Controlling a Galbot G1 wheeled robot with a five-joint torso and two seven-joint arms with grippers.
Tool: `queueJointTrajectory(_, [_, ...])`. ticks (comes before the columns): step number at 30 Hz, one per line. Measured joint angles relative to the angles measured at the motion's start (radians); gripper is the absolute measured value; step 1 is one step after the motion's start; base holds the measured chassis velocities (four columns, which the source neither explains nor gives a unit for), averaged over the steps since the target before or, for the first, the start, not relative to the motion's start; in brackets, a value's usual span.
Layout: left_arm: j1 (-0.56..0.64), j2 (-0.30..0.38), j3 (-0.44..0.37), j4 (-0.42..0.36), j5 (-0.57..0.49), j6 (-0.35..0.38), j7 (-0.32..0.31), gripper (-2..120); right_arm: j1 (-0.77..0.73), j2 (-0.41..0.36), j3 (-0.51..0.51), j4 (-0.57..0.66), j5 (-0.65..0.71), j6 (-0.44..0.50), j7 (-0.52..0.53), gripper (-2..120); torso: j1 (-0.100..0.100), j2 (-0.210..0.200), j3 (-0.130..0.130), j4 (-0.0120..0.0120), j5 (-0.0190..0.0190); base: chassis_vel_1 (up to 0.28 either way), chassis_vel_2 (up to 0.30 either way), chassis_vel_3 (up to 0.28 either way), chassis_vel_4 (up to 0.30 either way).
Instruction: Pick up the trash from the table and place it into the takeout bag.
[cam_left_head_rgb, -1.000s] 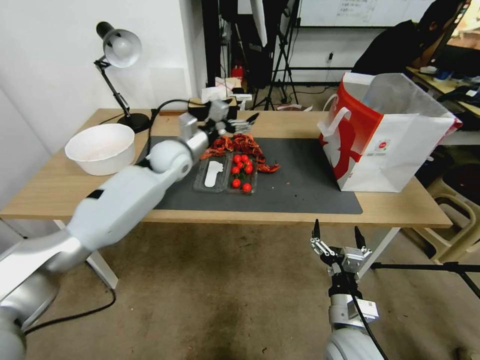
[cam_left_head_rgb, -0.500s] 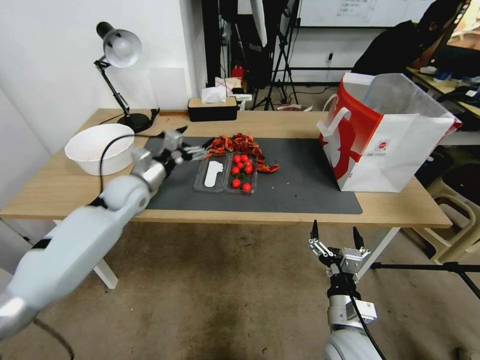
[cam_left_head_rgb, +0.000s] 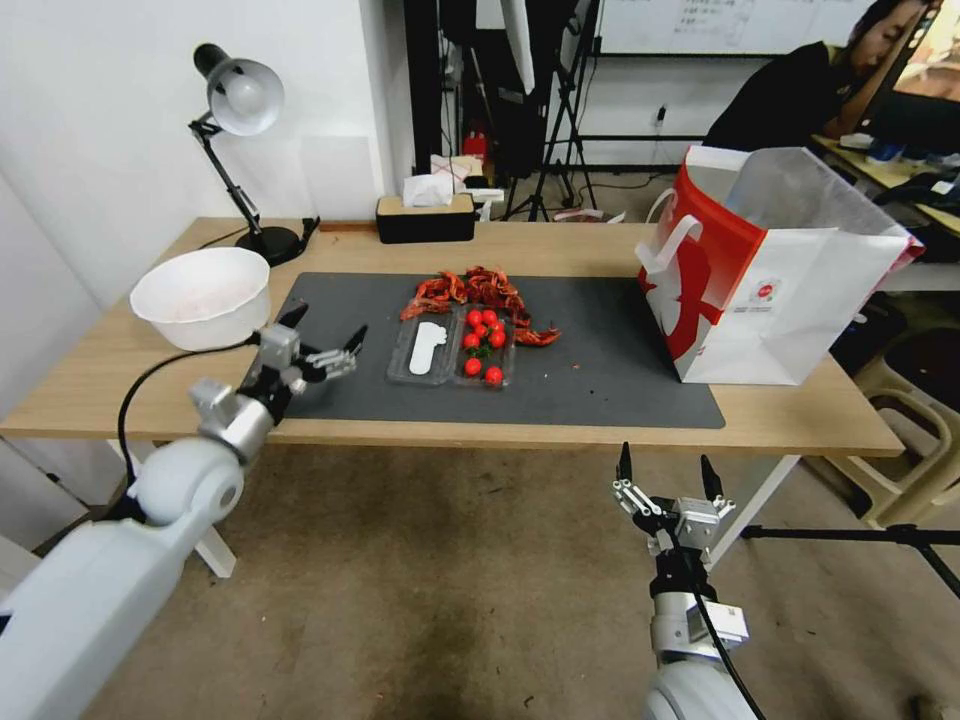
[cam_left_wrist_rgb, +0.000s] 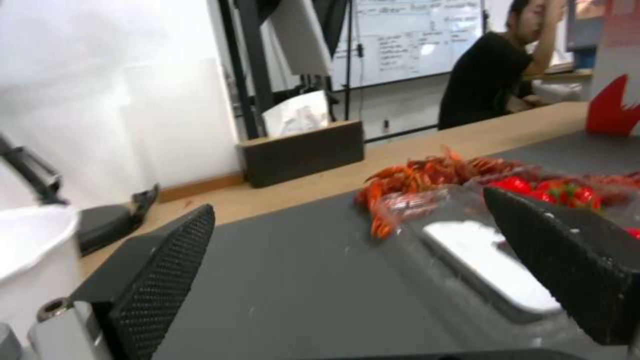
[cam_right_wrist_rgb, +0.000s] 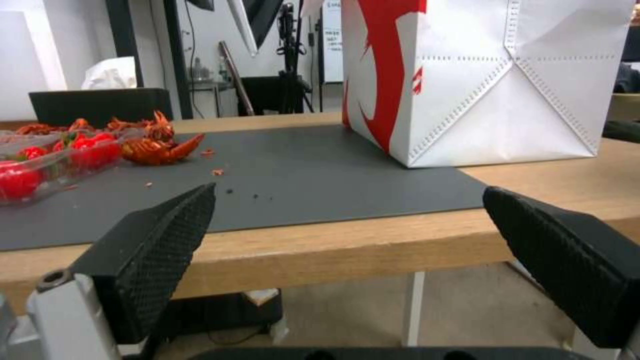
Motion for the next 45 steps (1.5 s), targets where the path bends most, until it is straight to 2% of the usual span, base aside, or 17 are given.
queueJointTrajectory(12, [0.213, -0.098, -0.195, -0.086, 0.069, -0.029, -0.013, 100, -0.006, -0.002, 0.002, 0.002, -0.008, 0.008, 0.003, 100, 0.0, 0.0, 0.0, 0.0001, 0.0001, 0.0, 0.0, 0.0, 0.0])
queueJointTrajectory(18, [0.311, -0.144, -0.251, -0.112, 0.103, -0.054, -0.015, 100, -0.005, -0.005, 0.002, 0.002, -0.008, 0.008, 0.003, 100, 0.0, 0.0, 0.0, 0.0004, 0.0, 0.0, 0.0, 0.0, 0.0])
queueJointTrajectory(21, [0.37, -0.178, -0.279, -0.115, 0.134, -0.093, -0.018, 100, -0.002, -0.008, 0.001, -0.001, -0.007, 0.008, 0.003, 100, 0.0, 0.0, 0.0, 0.0002, 0.0, 0.0, 0.0, 0.0, 0.0])
queueJointTrajectory(30, [0.439, -0.228, -0.303, -0.109, 0.161, -0.146, -0.024, 100, 0.009, -0.014, -0.001, -0.012, -0.003, 0.007, 0.004, 100, 0.0, 0.0, 0.0, 0.0, 0.0001, 0.0, 0.0, 0.0, 0.0])
queueJointTrajectory(45, [0.457, -0.24, -0.289, -0.061, 0.171, -0.195, -0.013, 100, 0.013, -0.014, -0.003, -0.026, -0.002, 0.006, 0.004, 100, 0.0, 0.0, 0.0, 0.0, 0.0, 0.0, 0.0, 0.0, 0.0])
